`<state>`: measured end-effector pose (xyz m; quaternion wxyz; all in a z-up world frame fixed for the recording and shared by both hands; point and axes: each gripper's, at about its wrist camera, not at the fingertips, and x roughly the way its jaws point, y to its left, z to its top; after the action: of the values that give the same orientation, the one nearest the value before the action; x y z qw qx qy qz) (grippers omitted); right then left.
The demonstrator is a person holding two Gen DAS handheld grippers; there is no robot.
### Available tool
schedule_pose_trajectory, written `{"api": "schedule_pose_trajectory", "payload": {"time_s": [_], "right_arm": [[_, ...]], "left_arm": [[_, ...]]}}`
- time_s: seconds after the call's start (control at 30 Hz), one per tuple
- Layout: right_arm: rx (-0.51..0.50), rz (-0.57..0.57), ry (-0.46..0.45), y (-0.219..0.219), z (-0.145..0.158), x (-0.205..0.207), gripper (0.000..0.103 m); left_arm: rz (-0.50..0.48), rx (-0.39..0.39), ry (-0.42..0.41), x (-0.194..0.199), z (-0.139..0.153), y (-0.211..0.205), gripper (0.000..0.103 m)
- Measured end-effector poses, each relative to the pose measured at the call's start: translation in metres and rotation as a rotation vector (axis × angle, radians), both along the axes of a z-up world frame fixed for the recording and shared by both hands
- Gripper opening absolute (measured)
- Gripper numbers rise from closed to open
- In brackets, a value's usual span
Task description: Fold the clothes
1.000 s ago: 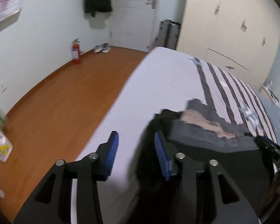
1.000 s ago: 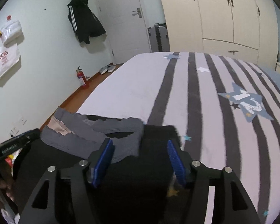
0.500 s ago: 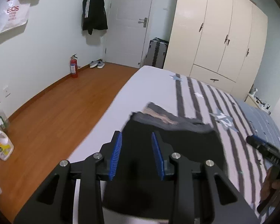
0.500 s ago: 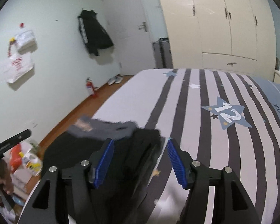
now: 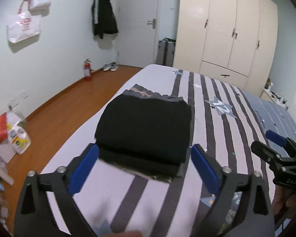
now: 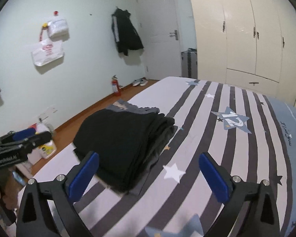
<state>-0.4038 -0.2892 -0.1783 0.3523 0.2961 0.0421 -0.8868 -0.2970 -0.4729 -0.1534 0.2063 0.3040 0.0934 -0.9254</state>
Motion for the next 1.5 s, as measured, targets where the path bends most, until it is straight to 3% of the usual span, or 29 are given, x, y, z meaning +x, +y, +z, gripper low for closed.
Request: {"api": "schedule_pose_trajectory", "payload": {"time_s": [0.13, 0.3, 0.53, 0.8, 0.93, 1.2, 1.5], "right_arm": [[-0.020, 0.040, 0.010, 0.036, 0.005, 0.025, 0.102], [-0.013, 0.055, 0.005, 0.076, -0.001, 0.054, 0.102], [0.006, 0.101, 0.032, 0.104, -0.044, 0.095, 0.102], [-0.113, 0.097, 0.101, 0.127, -0.073, 0.132, 0.102], [-0.120, 0.129, 0.110, 0.140, -0.057, 0.171, 0.102], [-0.059, 0.123, 0.149, 0.189, 0.024, 0.259, 0.102], [-0.079, 0.143, 0.166, 0.245, 0.093, 0.321, 0.102]], "left_arm": [[0.091, -0.046, -0.004, 0.032, 0.002, 0.044, 0.102], [0.151, -0.029, -0.015, 0.067, -0.013, 0.089, 0.102], [0.133, -0.073, 0.004, 0.097, -0.059, 0.128, 0.102], [0.126, -0.112, 0.068, 0.152, -0.076, 0.154, 0.102], [0.145, -0.112, 0.113, 0.202, -0.047, 0.181, 0.102], [0.227, -0.110, 0.112, 0.292, 0.033, 0.240, 0.102], [0.241, -0.123, 0.159, 0.354, 0.087, 0.295, 0.102]]}}
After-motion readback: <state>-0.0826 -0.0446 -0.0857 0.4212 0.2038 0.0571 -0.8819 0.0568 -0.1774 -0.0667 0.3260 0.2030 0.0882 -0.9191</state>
